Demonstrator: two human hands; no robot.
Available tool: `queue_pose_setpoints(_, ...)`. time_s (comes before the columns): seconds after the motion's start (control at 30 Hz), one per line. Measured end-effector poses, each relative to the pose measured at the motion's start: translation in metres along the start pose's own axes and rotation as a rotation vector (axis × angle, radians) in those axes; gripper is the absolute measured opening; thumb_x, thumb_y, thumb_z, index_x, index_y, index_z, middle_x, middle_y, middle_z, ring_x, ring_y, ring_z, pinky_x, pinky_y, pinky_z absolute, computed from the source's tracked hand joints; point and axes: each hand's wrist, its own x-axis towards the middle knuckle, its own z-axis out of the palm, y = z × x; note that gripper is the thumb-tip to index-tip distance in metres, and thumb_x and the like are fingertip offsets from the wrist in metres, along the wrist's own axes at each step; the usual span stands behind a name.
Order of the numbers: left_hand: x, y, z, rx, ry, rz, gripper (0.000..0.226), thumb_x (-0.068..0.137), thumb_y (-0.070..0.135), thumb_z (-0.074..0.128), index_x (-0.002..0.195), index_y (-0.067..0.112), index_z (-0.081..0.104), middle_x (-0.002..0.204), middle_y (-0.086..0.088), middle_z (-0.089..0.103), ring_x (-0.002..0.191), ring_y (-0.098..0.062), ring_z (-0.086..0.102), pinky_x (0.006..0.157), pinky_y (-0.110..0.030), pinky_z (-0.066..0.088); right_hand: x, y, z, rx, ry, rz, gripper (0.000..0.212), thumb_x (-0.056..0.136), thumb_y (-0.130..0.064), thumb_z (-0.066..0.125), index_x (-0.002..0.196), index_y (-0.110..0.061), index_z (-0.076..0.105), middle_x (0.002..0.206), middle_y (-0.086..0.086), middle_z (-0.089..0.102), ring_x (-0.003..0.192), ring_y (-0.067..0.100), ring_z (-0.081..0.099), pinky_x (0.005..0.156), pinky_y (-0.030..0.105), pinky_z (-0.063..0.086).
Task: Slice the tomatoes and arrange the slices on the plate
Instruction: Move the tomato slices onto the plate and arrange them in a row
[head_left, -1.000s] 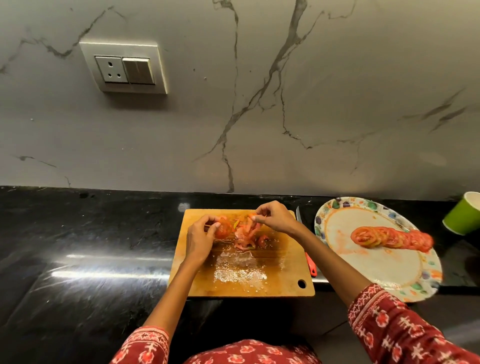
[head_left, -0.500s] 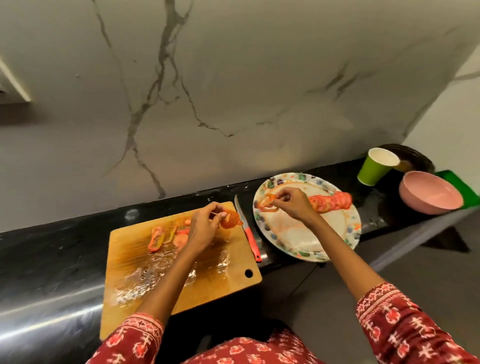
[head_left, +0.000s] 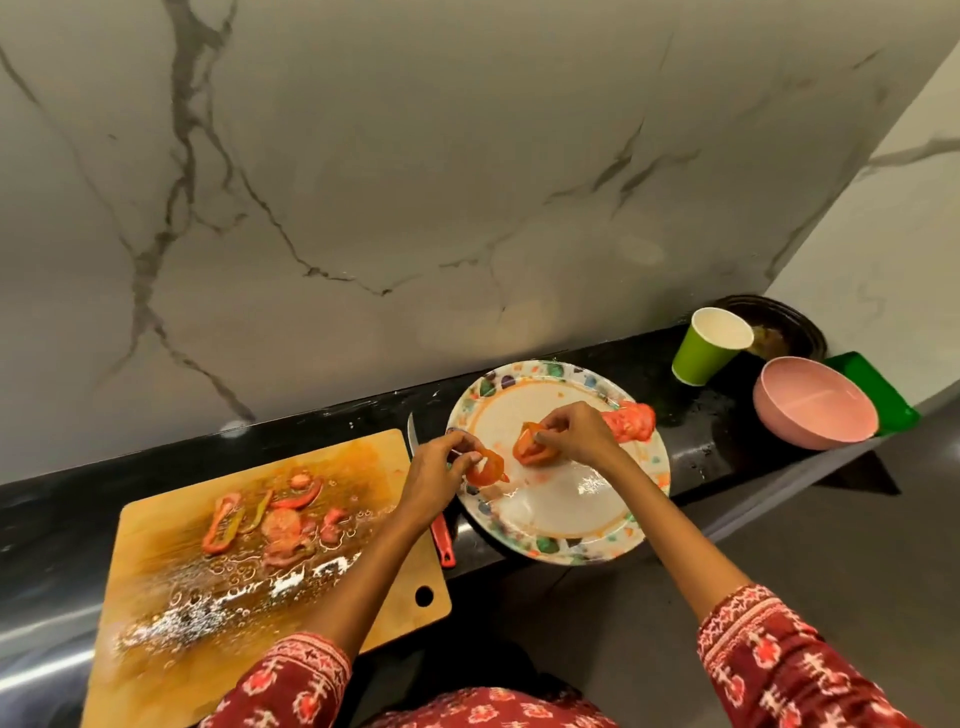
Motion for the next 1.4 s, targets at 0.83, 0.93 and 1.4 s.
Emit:
queue_pose_setpoints(0.83, 0.04, 0.006, 0.049, 0.137, -0.064, 0.002, 0.034, 0.08, 0.012, 0.07, 0.113, 0.013, 0.062, 0.108, -0.005, 0.066, 0.086, -0.009, 0.06, 0.073, -0.012, 0.045, 0.01, 0.002, 0.0, -0.047, 0.027, -0.138, 0.017, 0.086, -0.022, 0.066, 0.096, -0.01, 0.073, 0.092, 0.005, 0.071, 0.082, 0.015, 0.063, 0.062, 0.019, 0.046)
queue_pose_setpoints(0.93, 0.038, 0.002, 0.054, 0.196, -0.055, -0.021, 0.043, 0.079, 0.016, 0.071, 0.12, 0.014, 0.059, 0.115, -0.006, 0.064, 0.095, -0.013, 0.061, 0.082, -0.023, 0.047, 0.01, 0.005, 0.004, -0.072, 0.052, -0.124, 0.013, 0.084, -0.022, 0.067, 0.089, -0.011, 0.07, 0.088, 0.006, 0.069, 0.076, 0.012, 0.057, 0.054, 0.017, 0.037)
queue_pose_setpoints(1.4, 0.032, -0.003, 0.055, 0.284, -0.084, -0.002, 0.044, 0.085, 0.017, 0.065, 0.127, 0.011, 0.056, 0.12, -0.009, 0.062, 0.112, -0.022, 0.054, 0.092, -0.033, 0.043, 0.007, 0.008, 0.007, -0.062, 0.102, -0.104, 0.014, 0.083, -0.022, 0.069, 0.091, -0.011, 0.068, 0.093, 0.005, 0.068, 0.078, 0.01, 0.054, 0.055, 0.019, 0.037)
